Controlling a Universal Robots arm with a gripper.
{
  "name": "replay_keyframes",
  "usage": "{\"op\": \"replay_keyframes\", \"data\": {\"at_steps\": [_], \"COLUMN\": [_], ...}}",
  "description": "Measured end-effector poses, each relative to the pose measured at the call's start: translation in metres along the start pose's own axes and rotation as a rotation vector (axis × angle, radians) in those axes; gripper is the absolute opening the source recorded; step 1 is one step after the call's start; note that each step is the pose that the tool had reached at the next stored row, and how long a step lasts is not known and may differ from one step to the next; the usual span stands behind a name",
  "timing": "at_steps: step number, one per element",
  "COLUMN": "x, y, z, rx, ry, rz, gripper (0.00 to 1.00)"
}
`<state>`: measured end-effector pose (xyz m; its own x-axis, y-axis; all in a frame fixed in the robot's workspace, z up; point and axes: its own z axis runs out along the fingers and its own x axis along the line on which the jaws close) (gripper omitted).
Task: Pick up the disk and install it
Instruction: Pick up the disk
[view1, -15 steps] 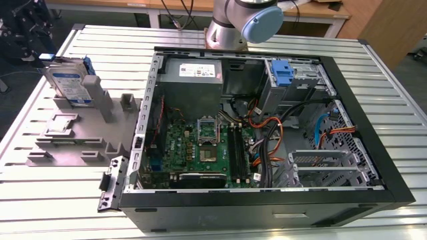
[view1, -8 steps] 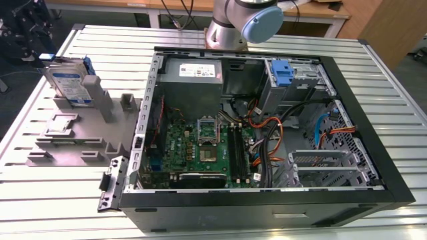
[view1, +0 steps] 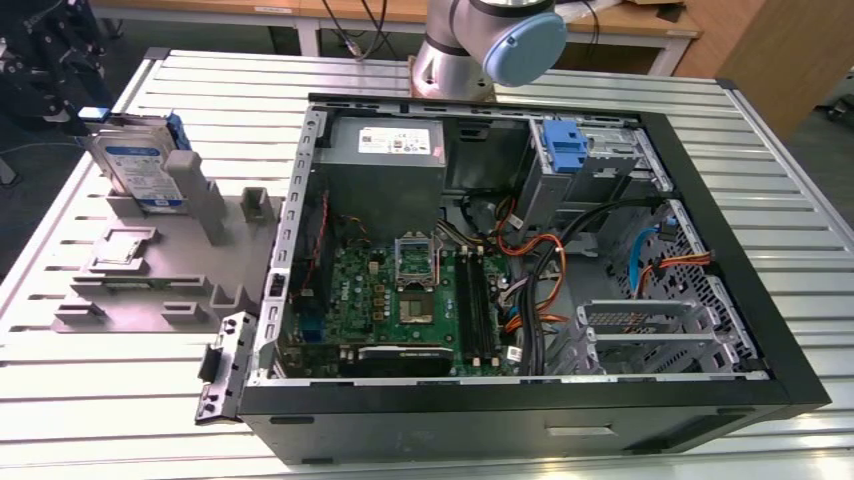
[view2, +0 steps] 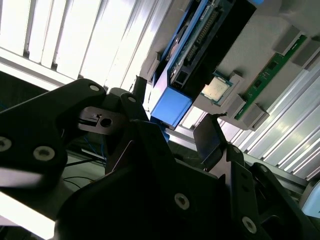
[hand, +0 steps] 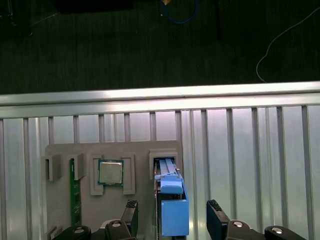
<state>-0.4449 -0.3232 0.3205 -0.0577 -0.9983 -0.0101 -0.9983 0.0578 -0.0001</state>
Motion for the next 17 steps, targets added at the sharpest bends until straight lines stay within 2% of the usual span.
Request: {"op": "replay_keyframes", "data": {"at_steps": [1,17], "x": [0.0,0.0], "y": [0.0,0.0], "z": [0.0,0.0], "rx": [-0.0001,-0.0002], "ry": [0.0,0.0], "rz": [-0.013,-0.023], "gripper": [0.65,0.65]}}
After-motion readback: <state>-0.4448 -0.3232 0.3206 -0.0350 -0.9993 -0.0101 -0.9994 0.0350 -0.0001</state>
